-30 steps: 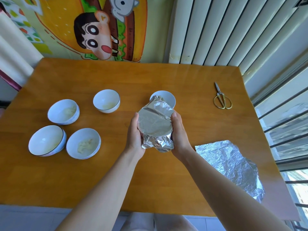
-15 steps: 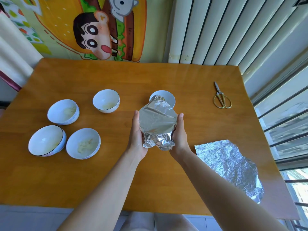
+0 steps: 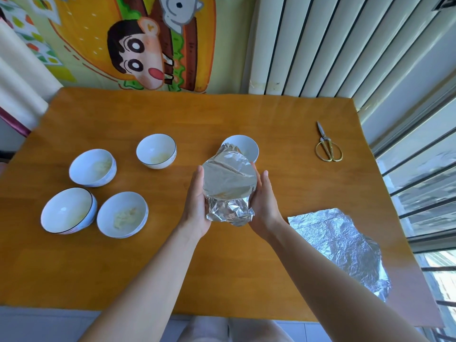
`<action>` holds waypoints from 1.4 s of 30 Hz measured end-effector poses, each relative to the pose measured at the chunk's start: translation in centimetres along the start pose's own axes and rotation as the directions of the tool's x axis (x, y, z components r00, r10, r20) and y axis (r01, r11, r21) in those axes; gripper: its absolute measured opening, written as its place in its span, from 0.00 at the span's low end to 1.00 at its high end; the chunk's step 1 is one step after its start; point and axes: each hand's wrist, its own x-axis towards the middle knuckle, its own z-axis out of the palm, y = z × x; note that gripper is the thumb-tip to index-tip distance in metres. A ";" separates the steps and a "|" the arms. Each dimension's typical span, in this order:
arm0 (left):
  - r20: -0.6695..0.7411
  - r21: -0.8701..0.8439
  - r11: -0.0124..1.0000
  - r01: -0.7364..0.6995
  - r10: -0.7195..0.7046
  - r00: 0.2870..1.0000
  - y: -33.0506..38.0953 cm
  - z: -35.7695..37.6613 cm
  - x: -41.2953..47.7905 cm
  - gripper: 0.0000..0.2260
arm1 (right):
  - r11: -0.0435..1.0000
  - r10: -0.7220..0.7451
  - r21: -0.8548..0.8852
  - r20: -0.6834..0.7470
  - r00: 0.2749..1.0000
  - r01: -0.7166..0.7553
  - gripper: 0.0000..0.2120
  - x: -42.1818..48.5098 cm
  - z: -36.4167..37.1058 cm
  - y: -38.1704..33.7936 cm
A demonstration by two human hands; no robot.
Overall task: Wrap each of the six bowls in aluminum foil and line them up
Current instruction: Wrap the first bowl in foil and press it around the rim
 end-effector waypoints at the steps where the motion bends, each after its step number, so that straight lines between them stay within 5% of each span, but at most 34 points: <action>1: 0.001 0.002 1.000 0.003 -0.003 1.000 0.1 -0.1 0.0 0.25 | 1.000 0.000 -0.026 0.025 1.000 0.001 0.24 0.0 -0.1 0.1; 5: 0.002 -0.002 0.999 0.037 -0.037 0.999 0.9 -0.6 0.0 0.24 | 0.977 -0.037 -0.211 -0.039 0.999 0.028 0.25 0.0 -0.7 -0.5; 8: -0.002 0.027 0.998 0.051 -0.051 0.999 1.5 -1.0 0.0 0.25 | 0.887 -0.296 -0.406 -0.132 0.946 0.221 0.27 -0.2 -1.6 -2.6; 11: 0.008 0.055 0.996 0.067 -0.068 0.998 1.8 -1.1 -0.1 0.25 | 0.460 -0.608 -0.659 0.255 0.752 0.595 0.20 -0.3 -0.9 -5.7; 14: 0.032 0.073 0.994 0.082 -0.084 0.996 1.6 -0.7 -0.1 0.26 | -0.108 -0.386 -0.578 0.774 0.501 0.809 0.18 0.5 1.2 -7.2; 16: 0.058 0.072 0.993 0.092 -0.096 0.994 1.5 -0.5 -0.1 0.27 | -0.277 -0.159 -0.451 0.892 0.423 0.848 0.19 1.3 1.7 -6.7; 19: 0.084 0.068 0.993 0.098 -0.104 0.991 1.6 -0.4 -0.2 0.28 | -0.337 -0.084 -0.455 0.886 0.455 0.824 0.21 2.2 1.1 -6.5; 23: 0.098 0.058 0.996 0.071 -0.077 0.992 1.7 -0.5 -0.5 0.25 | -0.169 -0.195 -0.600 0.798 0.571 0.782 0.23 2.6 0.1 -7.1; 28: 0.088 0.065 0.997 0.050 -0.056 0.995 1.7 -0.5 -0.6 0.26 | 0.445 -0.276 -0.716 0.461 0.843 0.538 0.20 1.9 0.0 -5.9; 32: 0.079 0.082 0.996 0.035 -0.041 0.996 1.5 -0.1 -0.4 0.26 | 0.783 -0.267 -0.509 0.245 0.932 0.358 0.19 1.3 0.5 -5.1; 37: 0.056 0.090 0.996 0.021 -0.027 0.998 1.1 0.1 0.0 0.27 | 0.951 -0.152 -0.255 0.114 0.982 0.176 0.21 1.3 0.7 -4.2; 42: 0.060 0.081 0.996 0.021 -0.026 0.998 0.9 0.2 0.2 0.28 | 0.991 -0.088 -0.089 0.095 0.992 0.096 0.21 1.4 0.9 -3.7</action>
